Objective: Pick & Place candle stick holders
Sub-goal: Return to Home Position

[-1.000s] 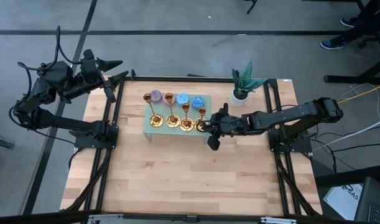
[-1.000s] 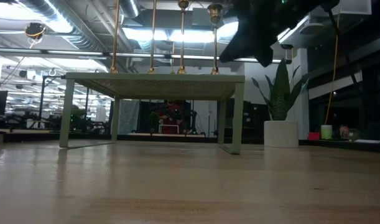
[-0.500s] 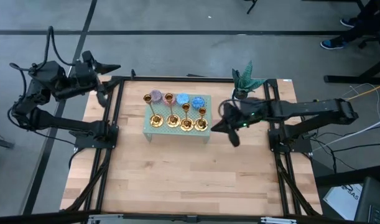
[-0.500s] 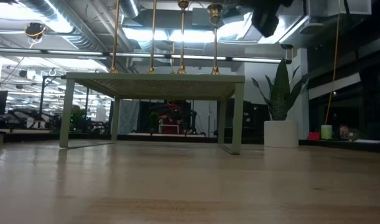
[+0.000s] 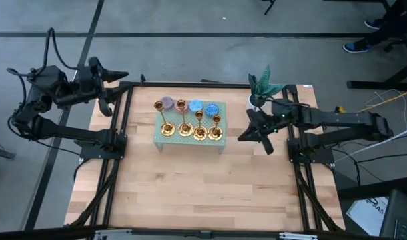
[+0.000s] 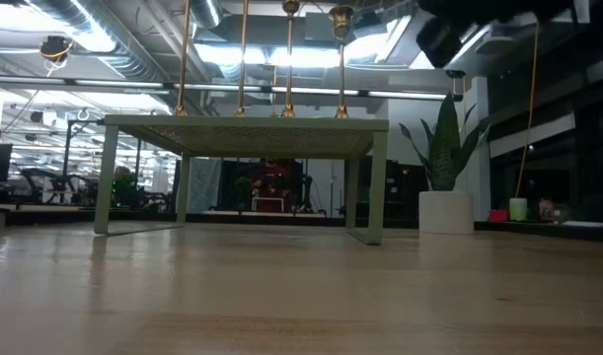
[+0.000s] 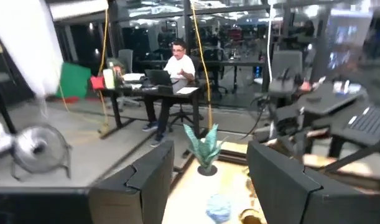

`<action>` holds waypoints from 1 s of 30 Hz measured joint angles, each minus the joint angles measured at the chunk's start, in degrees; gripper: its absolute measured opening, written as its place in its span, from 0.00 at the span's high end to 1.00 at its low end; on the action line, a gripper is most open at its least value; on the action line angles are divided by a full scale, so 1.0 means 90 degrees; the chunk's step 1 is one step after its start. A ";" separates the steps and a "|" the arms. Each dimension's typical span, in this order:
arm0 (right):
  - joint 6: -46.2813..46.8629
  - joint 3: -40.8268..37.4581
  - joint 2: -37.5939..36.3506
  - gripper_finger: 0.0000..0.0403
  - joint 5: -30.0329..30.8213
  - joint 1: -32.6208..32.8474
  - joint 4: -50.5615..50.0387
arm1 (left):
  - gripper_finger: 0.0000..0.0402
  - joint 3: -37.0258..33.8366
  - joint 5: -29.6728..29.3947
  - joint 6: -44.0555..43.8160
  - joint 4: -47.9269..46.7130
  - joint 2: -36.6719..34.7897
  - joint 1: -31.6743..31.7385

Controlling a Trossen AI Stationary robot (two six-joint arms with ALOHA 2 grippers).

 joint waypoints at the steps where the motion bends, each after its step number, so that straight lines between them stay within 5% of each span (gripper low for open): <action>1: 0.0015 -0.0230 -0.0130 0.99 -0.0093 -0.0053 0.0250 | 0.50 0.0000 -0.0001 -0.0236 -0.0001 0.0000 -0.0002; 7: 0.0184 -0.1545 -0.1061 0.97 -0.0112 -0.0383 0.1317 | 0.50 0.0000 -0.0010 -0.0606 0.0050 0.0003 -0.0002; 11: 0.0650 -0.2249 -0.1688 0.95 0.0655 -0.0530 0.1854 | 0.50 0.0000 -0.0014 -0.0595 0.0056 0.0007 -0.0002; 15: 0.1037 -0.2601 -0.2020 0.95 0.1564 -0.0537 0.1717 | 0.50 0.0000 -0.0448 -0.0530 0.0354 0.0010 0.0000; 22: 0.0588 -0.2739 -0.2016 0.95 0.1720 -0.0552 0.1617 | 0.50 0.0000 -0.1273 -0.0786 0.0385 0.0005 0.0001; 30: -0.0548 -0.2739 -0.2324 0.95 0.1720 -0.0828 0.1210 | 0.50 -0.0029 0.0369 -0.0084 0.0242 0.0084 -0.0002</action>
